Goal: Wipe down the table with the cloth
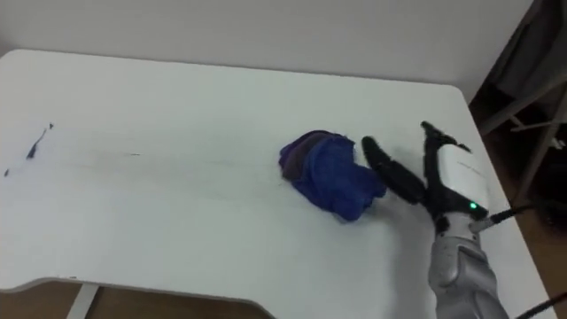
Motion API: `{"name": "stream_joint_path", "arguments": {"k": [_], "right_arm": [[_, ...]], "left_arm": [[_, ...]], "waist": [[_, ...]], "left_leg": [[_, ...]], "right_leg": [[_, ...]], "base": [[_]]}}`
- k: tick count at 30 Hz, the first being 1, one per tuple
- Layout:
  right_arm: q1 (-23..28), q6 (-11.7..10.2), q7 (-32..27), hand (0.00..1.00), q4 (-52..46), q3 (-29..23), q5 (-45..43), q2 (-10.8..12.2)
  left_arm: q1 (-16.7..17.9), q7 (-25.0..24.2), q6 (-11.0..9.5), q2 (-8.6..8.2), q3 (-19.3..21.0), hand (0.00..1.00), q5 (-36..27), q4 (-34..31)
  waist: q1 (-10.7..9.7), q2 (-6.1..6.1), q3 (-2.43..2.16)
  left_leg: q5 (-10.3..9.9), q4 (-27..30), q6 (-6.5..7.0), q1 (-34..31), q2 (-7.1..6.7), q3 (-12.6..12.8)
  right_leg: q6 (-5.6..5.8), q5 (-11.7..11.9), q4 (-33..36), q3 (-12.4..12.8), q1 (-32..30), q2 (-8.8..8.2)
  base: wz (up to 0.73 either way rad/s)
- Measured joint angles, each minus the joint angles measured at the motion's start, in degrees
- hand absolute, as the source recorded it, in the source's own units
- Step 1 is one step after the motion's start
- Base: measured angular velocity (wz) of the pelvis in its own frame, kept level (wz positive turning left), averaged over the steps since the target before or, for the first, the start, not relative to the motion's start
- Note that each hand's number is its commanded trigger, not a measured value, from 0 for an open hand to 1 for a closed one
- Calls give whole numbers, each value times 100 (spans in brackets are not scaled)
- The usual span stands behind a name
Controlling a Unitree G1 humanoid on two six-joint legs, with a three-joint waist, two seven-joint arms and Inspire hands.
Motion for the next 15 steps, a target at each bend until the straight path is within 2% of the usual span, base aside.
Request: {"name": "stream_joint_path", "arguments": {"k": [2, 4, 5, 6, 8, 12, 15], "right_arm": [[-3, -7, -135, 0, -140, -282, 143, -62], [-1, -2, -254, 0, -127, -596, 355, -131], [9, 1, -288, 0, -120, -673, 468, -136], [58, 5, -375, 0, -117, -846, 655, -150], [93, 0, -476, 0, -82, -1093, 897, -217], [233, 14, -727, 0, 72, -1589, 1809, -406], [446, 14, -933, 0, 246, -1848, 2137, -414]], "left_arm": [[18, -124, -4, -1, 56, 0, -1, 53], [47, -218, -13, 10, 142, 0, -93, 157], [61, -227, -7, 10, 147, 0, -92, 158], [68, -259, 14, 8, 147, 0, -90, 161], [71, -323, 24, 6, 188, 0, -86, 161], [71, -333, 34, 24, 496, 0, -87, 156], [70, -322, 37, 26, 679, 0, -86, 144]], "waist": [[-77, -22, 9], [-248, -107, 51], [-285, -123, 57], [-310, -169, 40], [-351, -148, 55], [-453, -156, 32], [-521, -156, 26]], "left_leg": [[0, 0, 0, -2, 0, 90], [-1, -3, 1, 5, 0, 118], [-1, -3, 1, -2, 2, 136], [-1, -18, 0, -8, 4, 205], [-6, -60, 8, -10, 1, 263], [-20, -80, 21, 15, 3, 341], [-20, -79, 21, 27, 5, 350]], "right_leg": [[0, 0, -13, 89, -33, 2], [2, -1, -28, 116, -52, 6], [2, -1, -34, 127, -60, 7], [1, -1, -33, 173, -110, 12], [1, 0, -15, 242, -121, 15], [1, 0, -11, 300, -138, 16], [1, 0, 5, 303, -143, 16]], "base": [[-20], [-8], [-13], [-21], [-17], [-9], [0]]}}
